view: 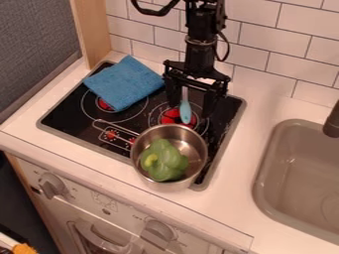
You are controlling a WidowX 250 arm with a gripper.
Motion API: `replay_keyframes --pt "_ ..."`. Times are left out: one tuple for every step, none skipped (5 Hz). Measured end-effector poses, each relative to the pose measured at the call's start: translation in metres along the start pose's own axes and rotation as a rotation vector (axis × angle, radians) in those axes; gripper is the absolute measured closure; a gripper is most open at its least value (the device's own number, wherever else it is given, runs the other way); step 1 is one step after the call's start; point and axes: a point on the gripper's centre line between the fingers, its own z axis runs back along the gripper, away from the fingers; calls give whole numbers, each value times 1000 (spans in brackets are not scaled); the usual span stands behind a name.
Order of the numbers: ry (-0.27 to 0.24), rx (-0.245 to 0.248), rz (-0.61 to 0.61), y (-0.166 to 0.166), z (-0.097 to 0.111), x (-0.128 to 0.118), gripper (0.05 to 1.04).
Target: Move the blue spoon to the bottom left of the stove
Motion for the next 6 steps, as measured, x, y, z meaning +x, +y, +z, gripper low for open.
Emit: replay_keyframes --pt "-43 27 -5 -4 16 -2 85" --pt "-41 25 -17 -7 13 -3 85" --pt "15 41 -9 -5 -7 -8 85" --pt "32 57 -3 -6 -11 -10 85" --pt "33 70 8 -4 -12 -11 128" --pt "23 64 10 -5 -15 -12 410"
